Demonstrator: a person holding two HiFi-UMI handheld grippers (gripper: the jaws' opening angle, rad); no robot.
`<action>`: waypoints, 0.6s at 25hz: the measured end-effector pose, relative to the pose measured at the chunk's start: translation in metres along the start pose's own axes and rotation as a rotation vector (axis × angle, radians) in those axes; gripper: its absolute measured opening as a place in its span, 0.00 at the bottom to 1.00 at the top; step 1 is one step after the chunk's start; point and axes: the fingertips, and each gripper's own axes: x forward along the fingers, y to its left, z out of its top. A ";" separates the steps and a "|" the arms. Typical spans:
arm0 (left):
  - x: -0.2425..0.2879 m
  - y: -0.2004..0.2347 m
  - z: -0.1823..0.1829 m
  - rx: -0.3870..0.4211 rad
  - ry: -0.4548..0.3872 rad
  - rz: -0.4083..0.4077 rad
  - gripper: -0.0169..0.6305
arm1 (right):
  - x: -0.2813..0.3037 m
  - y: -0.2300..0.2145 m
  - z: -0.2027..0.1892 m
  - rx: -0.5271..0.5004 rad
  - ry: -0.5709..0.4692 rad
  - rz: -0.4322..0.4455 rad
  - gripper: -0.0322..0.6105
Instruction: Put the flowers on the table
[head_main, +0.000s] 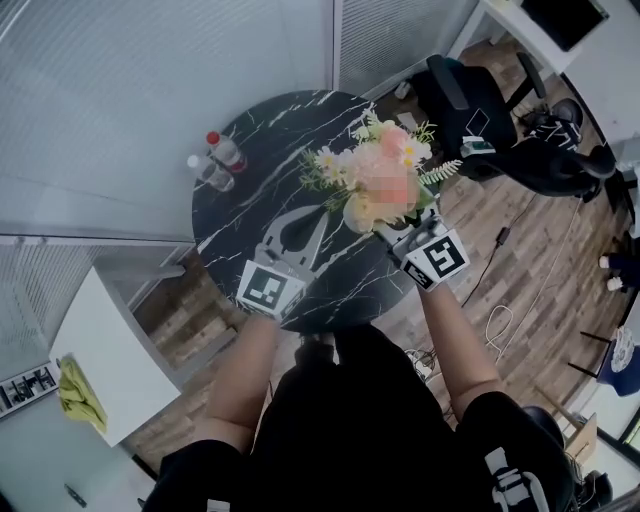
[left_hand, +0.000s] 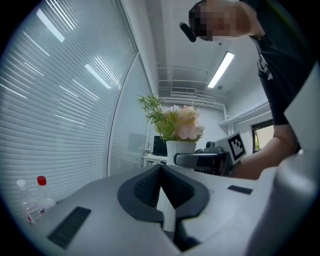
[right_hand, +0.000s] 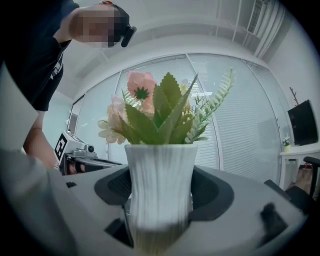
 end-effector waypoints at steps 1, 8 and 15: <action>0.004 0.004 -0.005 -0.006 -0.002 0.006 0.05 | 0.004 -0.004 -0.005 -0.001 -0.003 -0.001 0.58; 0.027 0.038 -0.038 -0.035 0.003 0.052 0.05 | 0.032 -0.035 -0.040 -0.015 -0.007 -0.033 0.58; 0.050 0.057 -0.073 -0.062 0.035 0.073 0.05 | 0.052 -0.058 -0.077 -0.079 0.033 -0.039 0.58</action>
